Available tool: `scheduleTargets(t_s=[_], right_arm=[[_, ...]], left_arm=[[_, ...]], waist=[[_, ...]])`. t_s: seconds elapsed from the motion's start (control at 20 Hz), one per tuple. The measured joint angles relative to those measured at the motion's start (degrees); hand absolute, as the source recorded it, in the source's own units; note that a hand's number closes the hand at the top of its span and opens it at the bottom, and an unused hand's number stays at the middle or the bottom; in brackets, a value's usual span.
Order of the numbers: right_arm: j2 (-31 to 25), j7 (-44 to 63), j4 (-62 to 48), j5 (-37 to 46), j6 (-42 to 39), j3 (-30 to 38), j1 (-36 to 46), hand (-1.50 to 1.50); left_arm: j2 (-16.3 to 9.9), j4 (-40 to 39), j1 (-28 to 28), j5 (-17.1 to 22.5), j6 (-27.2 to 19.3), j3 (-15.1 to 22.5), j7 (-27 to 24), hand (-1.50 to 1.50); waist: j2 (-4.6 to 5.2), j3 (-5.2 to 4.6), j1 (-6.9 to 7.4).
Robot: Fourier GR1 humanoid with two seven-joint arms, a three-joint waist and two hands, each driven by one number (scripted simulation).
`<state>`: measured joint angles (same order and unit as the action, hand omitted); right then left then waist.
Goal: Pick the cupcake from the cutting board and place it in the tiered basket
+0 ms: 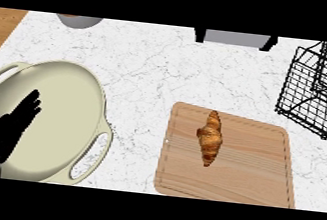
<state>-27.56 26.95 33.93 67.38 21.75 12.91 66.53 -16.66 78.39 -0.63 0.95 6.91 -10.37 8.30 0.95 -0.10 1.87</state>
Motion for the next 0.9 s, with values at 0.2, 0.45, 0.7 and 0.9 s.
scheduleTargets(t_s=[0.2,0.45,0.7,0.9], right_arm=[[-4.32,-1.75,-4.4,5.84,-5.12,-4.58,2.44,1.5],[-8.04,-6.3,-9.74,9.18,-8.71,-6.92,6.05,1.5],[-10.45,-10.7,-13.78,10.99,-10.74,-7.94,8.4,1.5],[-11.12,-11.97,-16.72,12.42,-13.49,-8.73,10.25,1.5]], left_arm=[[-0.1,0.0,-0.01,0.0,0.38,0.09,0.17,0.0],[-0.11,-0.17,0.14,0.09,0.41,-0.36,-0.04,0.0],[0.12,-0.55,-0.02,-0.25,0.37,-0.46,-0.55,0.0],[0.04,-1.97,1.16,-0.7,0.29,-0.63,-1.18,0.0]], waist=[[-0.13,0.03,0.24],[-0.18,0.1,0.38],[-0.26,0.13,0.25],[-0.23,0.16,0.26]])
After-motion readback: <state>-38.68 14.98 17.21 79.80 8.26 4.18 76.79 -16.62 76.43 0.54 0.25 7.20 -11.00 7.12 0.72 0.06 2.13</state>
